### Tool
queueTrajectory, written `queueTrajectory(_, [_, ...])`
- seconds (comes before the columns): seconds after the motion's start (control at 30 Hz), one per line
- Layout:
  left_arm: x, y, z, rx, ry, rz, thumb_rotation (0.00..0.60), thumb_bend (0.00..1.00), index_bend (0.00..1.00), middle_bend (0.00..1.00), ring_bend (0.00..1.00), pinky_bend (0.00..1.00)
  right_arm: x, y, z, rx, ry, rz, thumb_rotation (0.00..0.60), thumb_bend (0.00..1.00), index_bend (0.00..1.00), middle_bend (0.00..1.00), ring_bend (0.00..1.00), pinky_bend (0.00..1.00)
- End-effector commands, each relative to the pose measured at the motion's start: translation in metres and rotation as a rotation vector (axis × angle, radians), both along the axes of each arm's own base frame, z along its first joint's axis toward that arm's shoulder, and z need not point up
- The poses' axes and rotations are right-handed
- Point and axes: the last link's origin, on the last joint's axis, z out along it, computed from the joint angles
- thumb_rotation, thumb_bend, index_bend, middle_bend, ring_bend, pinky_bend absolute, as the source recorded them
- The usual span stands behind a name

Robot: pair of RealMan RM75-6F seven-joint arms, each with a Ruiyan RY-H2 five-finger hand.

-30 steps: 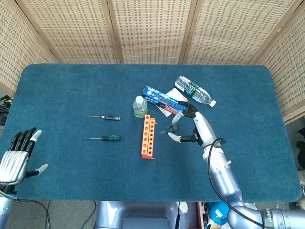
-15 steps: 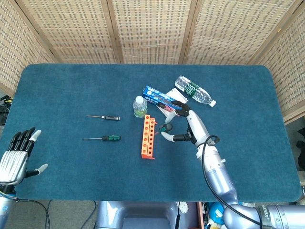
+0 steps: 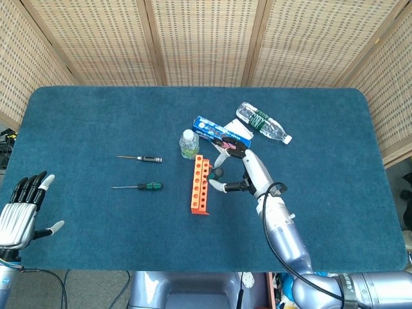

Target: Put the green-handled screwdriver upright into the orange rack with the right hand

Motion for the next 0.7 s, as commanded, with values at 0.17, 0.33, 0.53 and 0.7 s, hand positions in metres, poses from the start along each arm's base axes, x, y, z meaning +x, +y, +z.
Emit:
queueTrajectory(0.17, [-0.001,0.001,0.000,-0.002,-0.003,0.003,0.600,0.00,0.00,0.00,0.00,0.00,0.004,-0.005,-0.006,0.002,-0.011,-0.005,0.600,0.21,0.69,0.11,0.00,0.00])
queueTrajectory(0.33, [-0.002,0.001,-0.001,-0.007,-0.002,0.005,0.600,0.00,0.00,0.00,0.00,0.00,0.006,-0.006,-0.010,0.009,-0.011,-0.006,0.600,0.21,0.69,0.11,0.00,0.00])
queueTrajectory(0.53, [-0.002,0.001,-0.002,-0.012,-0.001,0.007,0.600,0.00,0.00,0.00,0.00,0.00,0.006,-0.008,-0.016,0.017,-0.010,-0.010,0.600,0.21,0.69,0.11,0.00,0.00])
queueTrajectory(0.7, [-0.002,0.001,-0.003,-0.014,0.000,0.008,0.600,0.00,0.00,0.00,0.00,0.00,0.007,-0.011,-0.019,0.022,-0.011,-0.013,0.600,0.21,0.69,0.11,0.00,0.00])
